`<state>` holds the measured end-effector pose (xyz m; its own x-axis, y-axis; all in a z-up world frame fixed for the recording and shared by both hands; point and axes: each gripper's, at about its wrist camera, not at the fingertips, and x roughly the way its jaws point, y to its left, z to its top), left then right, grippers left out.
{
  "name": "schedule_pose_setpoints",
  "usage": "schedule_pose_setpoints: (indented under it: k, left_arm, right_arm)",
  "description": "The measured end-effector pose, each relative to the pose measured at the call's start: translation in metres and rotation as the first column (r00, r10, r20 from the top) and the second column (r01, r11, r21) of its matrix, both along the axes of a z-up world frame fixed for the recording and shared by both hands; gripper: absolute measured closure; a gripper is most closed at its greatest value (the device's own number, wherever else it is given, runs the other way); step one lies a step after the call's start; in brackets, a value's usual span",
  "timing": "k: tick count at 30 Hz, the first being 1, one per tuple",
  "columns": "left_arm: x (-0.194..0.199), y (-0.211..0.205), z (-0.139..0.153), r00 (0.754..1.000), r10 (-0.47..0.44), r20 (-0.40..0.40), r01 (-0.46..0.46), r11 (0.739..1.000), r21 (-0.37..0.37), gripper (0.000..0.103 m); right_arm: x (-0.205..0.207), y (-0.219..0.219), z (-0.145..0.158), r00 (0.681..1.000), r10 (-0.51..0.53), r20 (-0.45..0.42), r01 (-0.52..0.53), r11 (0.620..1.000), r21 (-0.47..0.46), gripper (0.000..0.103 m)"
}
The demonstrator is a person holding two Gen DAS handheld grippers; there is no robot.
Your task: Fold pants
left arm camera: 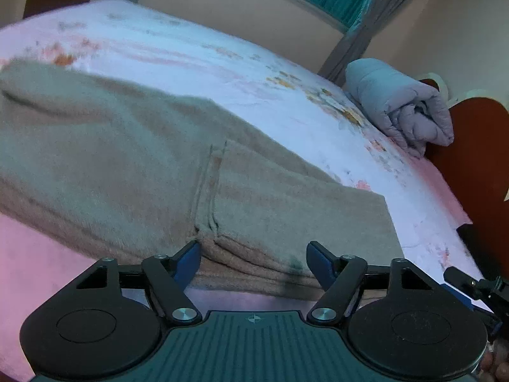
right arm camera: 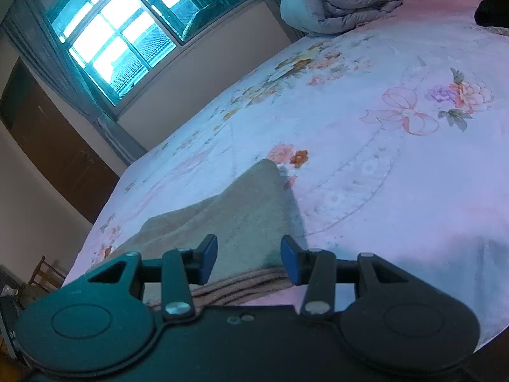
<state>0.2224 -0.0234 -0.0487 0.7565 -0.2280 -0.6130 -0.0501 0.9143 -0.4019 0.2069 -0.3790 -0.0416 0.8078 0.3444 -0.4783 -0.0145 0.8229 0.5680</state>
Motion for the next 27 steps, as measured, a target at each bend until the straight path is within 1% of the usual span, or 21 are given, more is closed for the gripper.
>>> schedule_pose_setpoints:
  k: [2, 5, 7, 10, 12, 15, 17, 18, 19, 20, 22, 23, 24, 27]
  left_arm:
    - [-0.005, -0.003, 0.011, 1.0, 0.007, 0.022, -0.007, 0.999, 0.032, 0.031]
    - [-0.013, -0.003, 0.02, 0.998, 0.016, 0.054, -0.019, 0.999, 0.049, 0.031]
    - [-0.013, -0.005, 0.022, 0.998, 0.006, 0.057, -0.009, 0.999, 0.049, 0.031]
    - [0.001, -0.008, 0.011, 1.0, 0.008, -0.009, -0.008, 0.999, 0.034, 0.031]
    - [0.008, -0.006, 0.002, 0.999, 0.022, -0.038, -0.022, 1.0, 0.013, 0.031]
    - [0.014, 0.002, -0.005, 0.997, 0.052, -0.064, -0.056, 0.997, -0.062, 0.031]
    - [0.017, 0.004, -0.006, 0.996, 0.061, -0.072, -0.066, 0.995, -0.074, 0.062]
    - [0.019, 0.006, -0.01, 0.995, 0.059, -0.085, -0.067, 0.993, -0.095, 0.067]
    - [0.02, 0.011, -0.014, 0.994, 0.058, -0.093, -0.07, 0.989, -0.134, 0.068]
    - [0.021, 0.014, -0.017, 0.994, 0.051, -0.095, -0.065, 0.986, -0.156, 0.069]
    - [0.021, 0.018, -0.019, 0.996, 0.036, -0.088, -0.051, 0.982, -0.179, 0.072]
    - [0.019, 0.019, -0.018, 0.996, 0.035, -0.077, -0.049, 0.981, -0.188, 0.074]
    - [0.015, 0.021, -0.013, 0.998, 0.029, -0.049, -0.038, 0.978, -0.205, 0.075]
    - [0.007, 0.025, -0.001, 1.0, 0.024, 0.009, -0.022, 0.982, -0.185, 0.075]
  right_arm:
    - [-0.003, -0.003, -0.001, 1.0, -0.002, 0.003, 0.002, 1.0, 0.006, 0.066]
    - [-0.004, -0.008, -0.004, 1.0, -0.012, 0.002, 0.012, 1.0, 0.018, 0.066]
    - [-0.004, -0.009, -0.007, 1.0, -0.015, -0.004, 0.015, 1.0, 0.024, 0.066]
    - [-0.005, -0.009, -0.007, 1.0, -0.012, -0.004, 0.012, 1.0, 0.026, 0.066]
    - [-0.006, -0.009, -0.007, 1.0, -0.015, -0.002, 0.015, 0.999, 0.029, 0.066]
    - [-0.007, -0.011, -0.007, 1.0, -0.02, 0.0, 0.02, 0.999, 0.029, 0.065]
    - [-0.008, -0.012, -0.009, 1.0, -0.029, -0.007, 0.029, 0.999, 0.037, 0.065]
    - [-0.008, -0.013, -0.01, 0.999, -0.032, -0.01, 0.033, 0.999, 0.042, 0.065]
    - [-0.008, -0.014, -0.01, 0.999, -0.035, -0.013, 0.036, 0.998, 0.048, 0.065]
    - [-0.008, -0.015, -0.011, 0.999, -0.038, -0.015, 0.039, 0.998, 0.055, 0.065]
    - [-0.007, -0.018, -0.013, 0.998, -0.05, -0.029, 0.052, 0.996, 0.068, 0.064]
    - [-0.007, -0.019, -0.014, 0.997, -0.056, -0.045, 0.059, 0.996, 0.071, 0.064]
    - [-0.006, -0.02, -0.016, 0.996, -0.057, -0.062, 0.062, 0.995, 0.081, 0.064]
    - [-0.006, -0.024, -0.019, 0.996, -0.038, -0.081, 0.05, 0.989, 0.142, 0.064]
